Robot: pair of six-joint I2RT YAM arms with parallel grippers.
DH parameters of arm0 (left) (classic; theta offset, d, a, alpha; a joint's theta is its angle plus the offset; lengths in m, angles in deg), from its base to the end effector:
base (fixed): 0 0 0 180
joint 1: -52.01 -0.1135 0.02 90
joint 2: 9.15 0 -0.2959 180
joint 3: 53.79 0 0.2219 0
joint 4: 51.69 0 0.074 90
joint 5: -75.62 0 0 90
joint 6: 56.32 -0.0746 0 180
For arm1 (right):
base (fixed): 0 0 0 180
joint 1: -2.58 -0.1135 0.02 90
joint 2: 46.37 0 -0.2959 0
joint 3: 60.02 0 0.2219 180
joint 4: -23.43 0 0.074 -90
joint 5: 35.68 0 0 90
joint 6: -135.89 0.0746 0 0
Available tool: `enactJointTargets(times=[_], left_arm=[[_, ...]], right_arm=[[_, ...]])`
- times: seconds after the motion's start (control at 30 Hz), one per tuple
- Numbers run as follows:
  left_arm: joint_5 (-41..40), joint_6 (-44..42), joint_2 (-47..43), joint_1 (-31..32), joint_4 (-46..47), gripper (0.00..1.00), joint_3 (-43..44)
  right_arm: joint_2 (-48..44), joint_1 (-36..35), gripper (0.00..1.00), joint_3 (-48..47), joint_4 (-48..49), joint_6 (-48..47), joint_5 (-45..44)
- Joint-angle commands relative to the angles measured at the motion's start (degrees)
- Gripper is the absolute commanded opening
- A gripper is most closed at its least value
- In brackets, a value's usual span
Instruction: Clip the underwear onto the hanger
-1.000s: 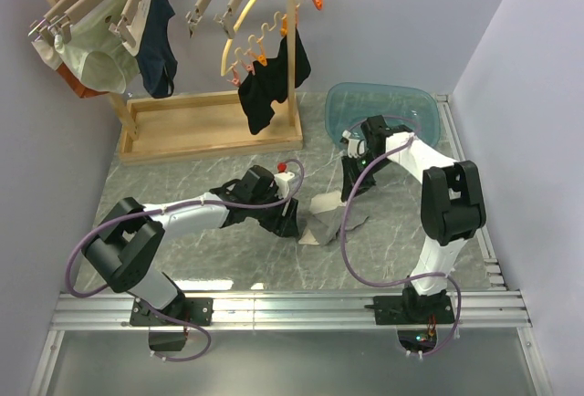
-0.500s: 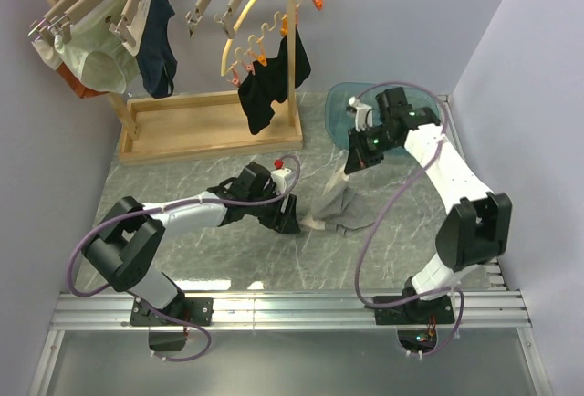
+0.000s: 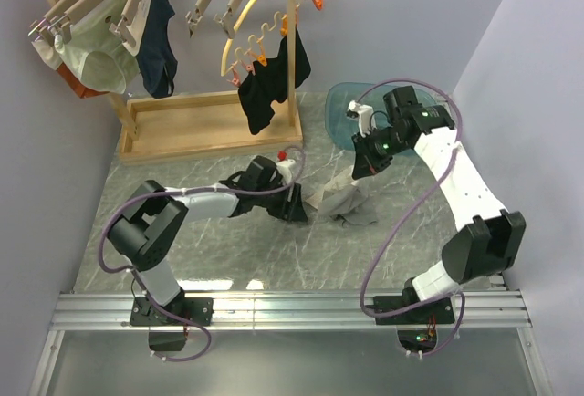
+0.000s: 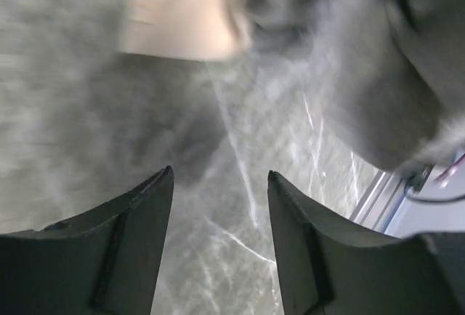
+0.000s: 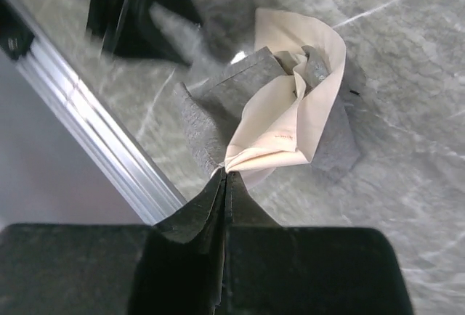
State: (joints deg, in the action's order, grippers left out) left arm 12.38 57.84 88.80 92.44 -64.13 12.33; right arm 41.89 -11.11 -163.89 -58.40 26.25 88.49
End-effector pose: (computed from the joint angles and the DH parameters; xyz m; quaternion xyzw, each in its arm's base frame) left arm 0.2447 -0.2526 0.1914 0.2159 0.8747 -0.3822 0.2056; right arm 0.2616 0.1068 0.3448 -0.3262 0.8787 0.2769 0.2116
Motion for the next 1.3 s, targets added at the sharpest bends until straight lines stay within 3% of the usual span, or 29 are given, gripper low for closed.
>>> enactJointTargets(times=[0.0,0.1,0.23,0.43,0.47,0.53,0.63,0.73,1.0,1.27], left_arm=[[3.2,4.3,-3.6,-4.0,6.9,0.59,-2.2],[4.0,2.9,-7.6,-5.2,6.0,0.60,-3.6],[5.0,-1.5,-8.6,-5.0,2.3,0.66,-1.6],[10.5,-11.4,-3.0,-4.7,3.4,0.80,2.2],[12.3,-12.0,-1.3,-4.7,2.7,0.86,5.1],[13.0,-16.0,3.4,-4.2,0.5,0.88,11.6],[9.5,-26.9,6.9,-2.3,-6.3,0.87,19.3],[9.2,-36.5,7.2,-1.0,-7.8,0.84,20.2],[12.0,-65.2,3.0,1.2,-11.1,0.60,12.2],[7.4,-78.6,1.2,7.0,-4.7,0.59,4.0]], right_arm=[[-7.6,-0.2,0.00,-4.4,-6.2,-11.2,3.7],[-10.6,-0.2,0.00,-6.5,-11.8,-20.4,6.0],[-16.4,0.2,0.00,-1.3,-13.5,-30.3,-0.1],[-30.3,1.6,0.00,15.8,-4.1,-39.2,-7.6],[-31.3,1.6,0.00,17.4,-3.0,-40.4,-9.6],[-32.5,1.6,0.00,20.3,-1.6,-41.4,-11.3],[-32.5,2.4,0.00,22.5,-0.7,-42.1,-14.8],[-33.4,4.6,0.00,24.5,0.6,-43.0,-15.7],[-32.0,7.9,0.00,25.8,3.0,-41.4,-14.4],[-31.1,10.7,0.00,25.8,3.2,-40.6,-12.6]])
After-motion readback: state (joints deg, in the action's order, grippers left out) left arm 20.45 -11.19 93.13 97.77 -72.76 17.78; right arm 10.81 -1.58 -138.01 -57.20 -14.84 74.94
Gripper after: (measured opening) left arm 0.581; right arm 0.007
